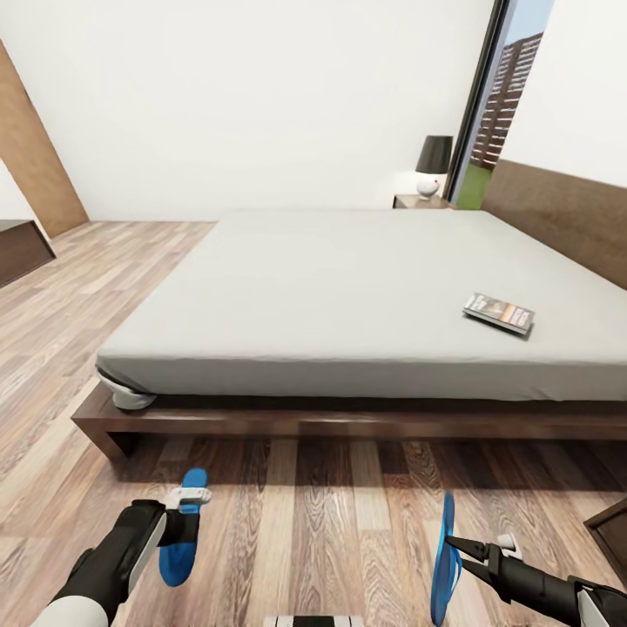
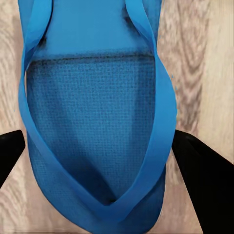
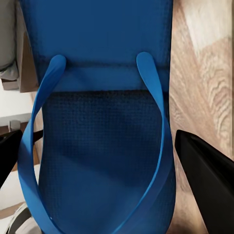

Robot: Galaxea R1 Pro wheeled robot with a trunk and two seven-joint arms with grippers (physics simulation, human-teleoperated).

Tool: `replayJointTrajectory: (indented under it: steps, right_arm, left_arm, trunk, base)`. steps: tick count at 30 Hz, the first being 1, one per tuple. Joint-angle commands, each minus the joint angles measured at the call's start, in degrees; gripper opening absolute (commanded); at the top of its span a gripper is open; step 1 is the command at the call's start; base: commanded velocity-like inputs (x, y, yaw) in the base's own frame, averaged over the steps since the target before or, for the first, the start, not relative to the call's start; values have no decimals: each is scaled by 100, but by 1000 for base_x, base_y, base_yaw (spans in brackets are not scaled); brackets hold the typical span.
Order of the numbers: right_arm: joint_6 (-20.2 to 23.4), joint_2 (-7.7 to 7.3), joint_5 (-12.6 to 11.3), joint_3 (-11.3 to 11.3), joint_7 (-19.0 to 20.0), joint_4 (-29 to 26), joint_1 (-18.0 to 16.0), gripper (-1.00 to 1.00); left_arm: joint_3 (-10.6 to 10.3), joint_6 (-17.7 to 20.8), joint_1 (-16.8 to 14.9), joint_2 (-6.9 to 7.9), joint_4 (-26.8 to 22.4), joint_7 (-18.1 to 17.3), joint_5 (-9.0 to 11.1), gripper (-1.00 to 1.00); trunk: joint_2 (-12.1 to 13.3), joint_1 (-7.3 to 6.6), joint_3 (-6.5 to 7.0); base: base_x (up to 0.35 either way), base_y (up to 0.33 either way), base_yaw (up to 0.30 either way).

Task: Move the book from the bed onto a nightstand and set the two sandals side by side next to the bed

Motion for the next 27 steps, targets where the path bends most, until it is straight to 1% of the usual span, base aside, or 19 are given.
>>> replayJointTrajectory:
  steps: [1,5,27]
  right_arm:
    - [47,0,-22,-12,12,1,-3,-100]
    - [47,0,-22,-12,12,1,-4,-100]
    - [50,-16,-23,-21,20,1,-3,-100]
  left_arm:
    - [4,31,-2,15,-7,-29,-7,-100]
    - [-8,4,-2,53,0,-24,-62,-100]
    - [-51,-18,-3,14,-7,-23,-71,-100]
  trunk:
    - [-4,1,-27]
    - [-9,11,-116]
    - [-38,68,-603]
  base:
    - [0,0,0]
    - [0,0,0]
    - [0,0,0]
